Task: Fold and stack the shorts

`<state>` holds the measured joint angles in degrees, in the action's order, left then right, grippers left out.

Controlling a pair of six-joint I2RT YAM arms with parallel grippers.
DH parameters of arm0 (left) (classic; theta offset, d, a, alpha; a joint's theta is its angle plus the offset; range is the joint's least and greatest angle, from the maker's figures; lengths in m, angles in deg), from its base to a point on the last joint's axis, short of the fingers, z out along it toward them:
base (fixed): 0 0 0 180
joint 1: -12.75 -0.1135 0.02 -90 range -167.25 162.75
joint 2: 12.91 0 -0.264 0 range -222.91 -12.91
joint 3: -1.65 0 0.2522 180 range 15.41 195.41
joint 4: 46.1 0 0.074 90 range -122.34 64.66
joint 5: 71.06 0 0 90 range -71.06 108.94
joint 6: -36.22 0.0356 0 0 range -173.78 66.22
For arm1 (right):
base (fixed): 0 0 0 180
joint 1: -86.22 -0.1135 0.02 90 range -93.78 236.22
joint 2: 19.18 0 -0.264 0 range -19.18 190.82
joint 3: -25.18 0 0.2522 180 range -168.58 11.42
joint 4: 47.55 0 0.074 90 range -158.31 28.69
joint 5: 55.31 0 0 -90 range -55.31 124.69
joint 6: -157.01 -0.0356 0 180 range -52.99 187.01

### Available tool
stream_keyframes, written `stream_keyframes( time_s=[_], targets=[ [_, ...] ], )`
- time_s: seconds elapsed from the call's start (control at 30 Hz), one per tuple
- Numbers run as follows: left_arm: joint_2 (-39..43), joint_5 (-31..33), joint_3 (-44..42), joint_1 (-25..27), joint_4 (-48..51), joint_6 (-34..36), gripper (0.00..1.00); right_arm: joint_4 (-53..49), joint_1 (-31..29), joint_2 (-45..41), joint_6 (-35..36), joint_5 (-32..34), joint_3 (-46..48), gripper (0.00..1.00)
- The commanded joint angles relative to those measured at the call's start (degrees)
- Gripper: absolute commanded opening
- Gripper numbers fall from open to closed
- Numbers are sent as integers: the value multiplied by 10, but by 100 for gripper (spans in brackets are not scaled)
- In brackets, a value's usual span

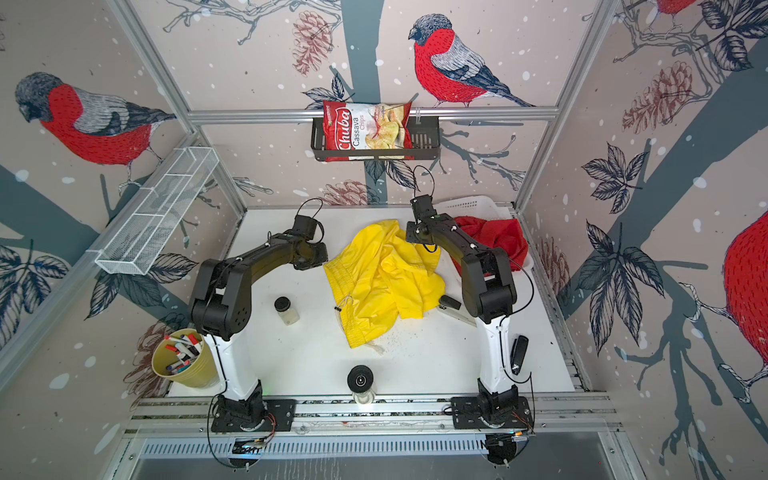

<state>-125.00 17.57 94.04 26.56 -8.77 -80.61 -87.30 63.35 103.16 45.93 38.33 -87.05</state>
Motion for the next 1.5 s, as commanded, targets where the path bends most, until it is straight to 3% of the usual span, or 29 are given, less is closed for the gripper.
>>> stream_keyframes(
  time_s=[0.0,0.03,0.1,0.13,0.17,0.33,0.43,0.57,0.77,0.83,0.87,1.0,1.07,1.13,1.3,1.37,1.47],
  targets=[
    [3,8,-1,-1,16,1,0,1,-2,-25,-19,7,35,53],
    [2,3,-2,-1,16,-1,9,8,-2,-36,-21,7,53,55],
    [0,-8,-7,-2,11,-3,46,18,-2,-57,-26,8,82,58],
    [0,-13,-13,-1,7,-7,58,24,0,-66,-29,8,97,59],
    [0,-18,-17,-1,1,-9,63,30,3,-72,-31,4,108,59],
    [-12,-47,-30,-1,-24,-28,68,64,24,-53,-46,-75,112,58],
    [-13,-66,-42,-1,-47,-41,69,85,36,-28,-52,-114,91,43],
    [-19,-75,-52,-1,-62,-50,68,89,47,0,-51,-135,44,12],
    [-34,-105,-60,-1,-97,-79,63,81,57,-1,-37,-130,8,1],
    [-36,-116,-57,-1,-107,-88,74,78,59,-7,-32,-127,3,1],
    [-37,-123,-55,-1,-111,-91,97,75,60,-9,-30,-124,-1,1],
    [-41,-143,-50,1,-122,-97,92,64,62,-12,-24,-109,-20,0],
    [-44,-147,-54,3,-122,-97,79,53,62,-12,-26,-108,-29,1],
    [-43,-145,-65,4,-125,-98,57,49,59,-20,-28,-108,-27,5],
    [-42,-131,-76,4,-122,-97,12,38,44,-54,-30,-81,24,19],
    [-43,-123,-71,4,-115,-94,2,40,37,-73,-30,-73,58,24],
    [-44,-111,-59,3,-103,-87,0,45,34,-95,-35,-67,105,39]
  ],
)
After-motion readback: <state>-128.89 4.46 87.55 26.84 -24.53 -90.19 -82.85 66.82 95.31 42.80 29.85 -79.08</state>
